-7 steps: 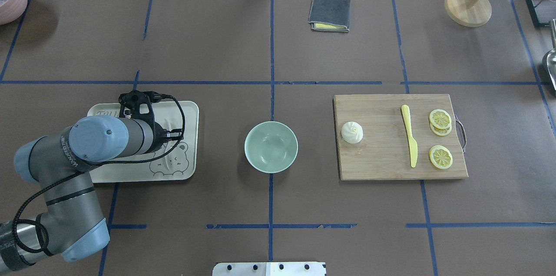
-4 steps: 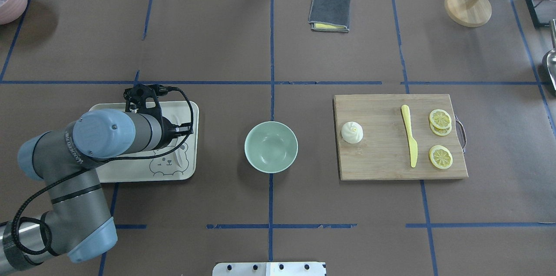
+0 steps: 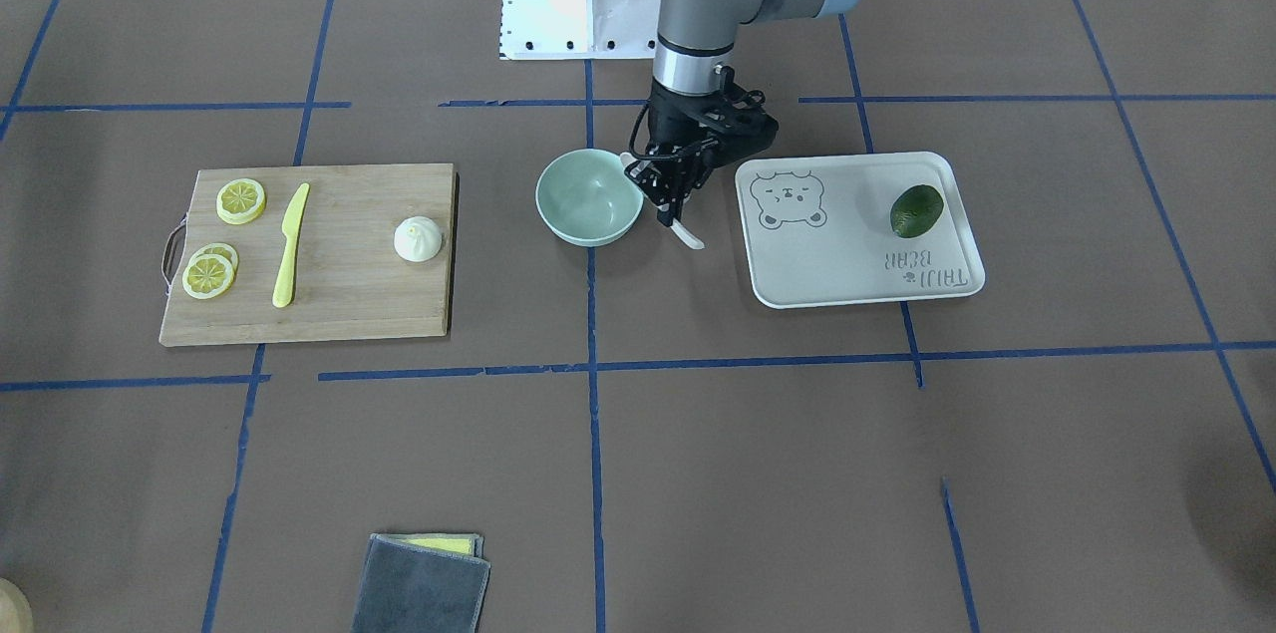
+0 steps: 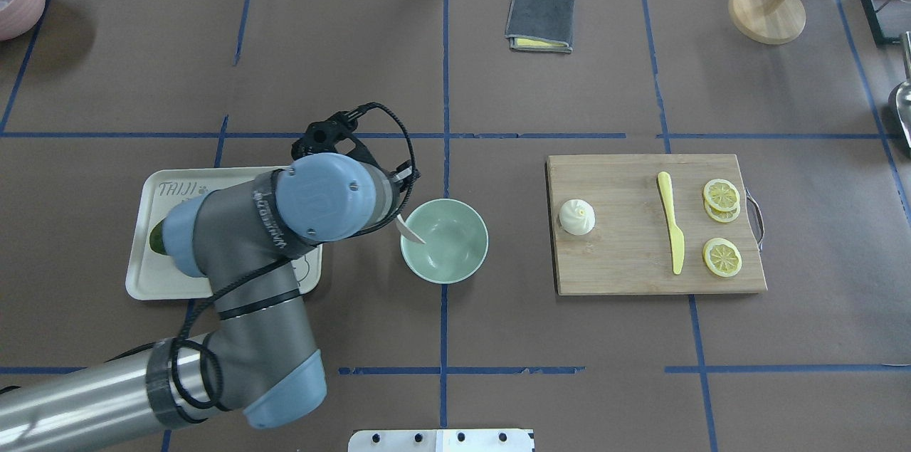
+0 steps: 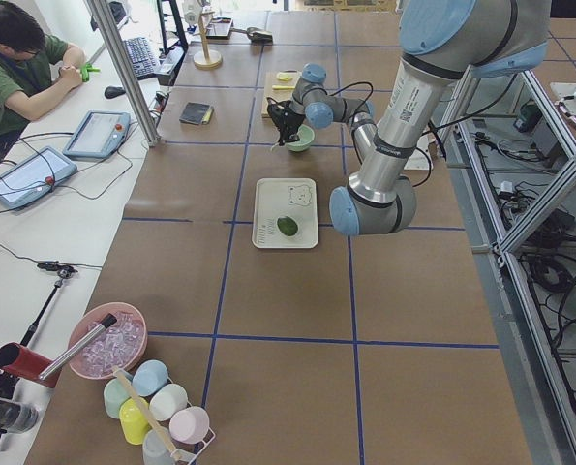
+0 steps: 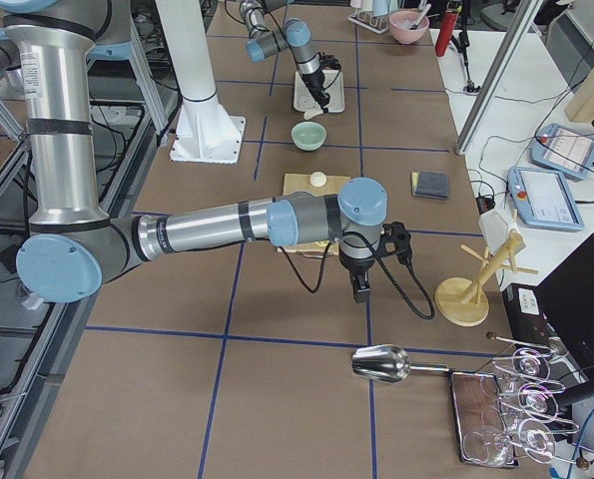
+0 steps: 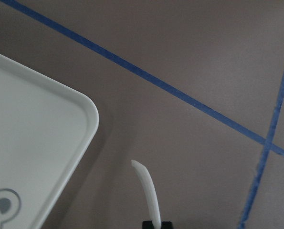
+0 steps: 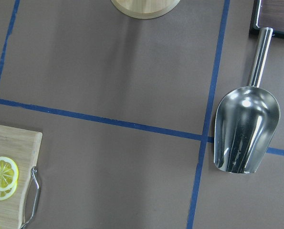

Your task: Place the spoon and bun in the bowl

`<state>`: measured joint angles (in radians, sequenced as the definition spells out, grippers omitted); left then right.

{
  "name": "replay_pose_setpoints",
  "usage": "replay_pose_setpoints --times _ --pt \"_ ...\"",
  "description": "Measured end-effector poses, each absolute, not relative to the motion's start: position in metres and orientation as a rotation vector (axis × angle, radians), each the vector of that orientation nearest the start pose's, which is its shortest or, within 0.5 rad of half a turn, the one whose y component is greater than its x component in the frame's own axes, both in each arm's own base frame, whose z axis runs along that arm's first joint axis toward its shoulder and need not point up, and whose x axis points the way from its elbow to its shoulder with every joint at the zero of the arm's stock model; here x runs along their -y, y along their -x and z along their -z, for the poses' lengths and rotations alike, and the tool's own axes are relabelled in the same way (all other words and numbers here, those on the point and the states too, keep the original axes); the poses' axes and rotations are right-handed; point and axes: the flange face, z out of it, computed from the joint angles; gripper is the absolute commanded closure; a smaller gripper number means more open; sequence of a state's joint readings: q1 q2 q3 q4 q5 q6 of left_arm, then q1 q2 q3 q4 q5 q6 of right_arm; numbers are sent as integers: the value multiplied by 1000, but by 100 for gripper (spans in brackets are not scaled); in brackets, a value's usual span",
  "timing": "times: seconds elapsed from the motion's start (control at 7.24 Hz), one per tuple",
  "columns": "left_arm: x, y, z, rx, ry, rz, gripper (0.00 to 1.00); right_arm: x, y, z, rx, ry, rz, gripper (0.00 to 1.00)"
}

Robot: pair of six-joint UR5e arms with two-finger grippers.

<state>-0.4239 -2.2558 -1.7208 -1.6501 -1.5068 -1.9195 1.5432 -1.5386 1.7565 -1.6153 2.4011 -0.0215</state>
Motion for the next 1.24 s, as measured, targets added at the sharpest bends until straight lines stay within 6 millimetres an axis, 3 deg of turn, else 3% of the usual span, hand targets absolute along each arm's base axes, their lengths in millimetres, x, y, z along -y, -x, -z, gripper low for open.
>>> replay_pose_setpoints --times 0.14,0.41,0.69,0.83,1.11,1.24 --pt "405 -575 -170 -926 -84 788 100 508 -46 -551 830 -161 118 0" --pt "397 -593 -169 -912 -80 790 1 508 -46 -551 830 -161 119 0" --pt "392 -591 -170 -905 -125 692 0 508 -46 -550 830 -164 119 0" --pt "388 -579 -173 -908 -160 616 0 508 -46 -547 830 -171 122 0" --pt "379 -527 -177 -923 -280 382 0 510 -37 -530 848 -233 168 0" --pt "396 -491 -179 -917 -330 262 0 513 -19 -519 867 -273 225 0"
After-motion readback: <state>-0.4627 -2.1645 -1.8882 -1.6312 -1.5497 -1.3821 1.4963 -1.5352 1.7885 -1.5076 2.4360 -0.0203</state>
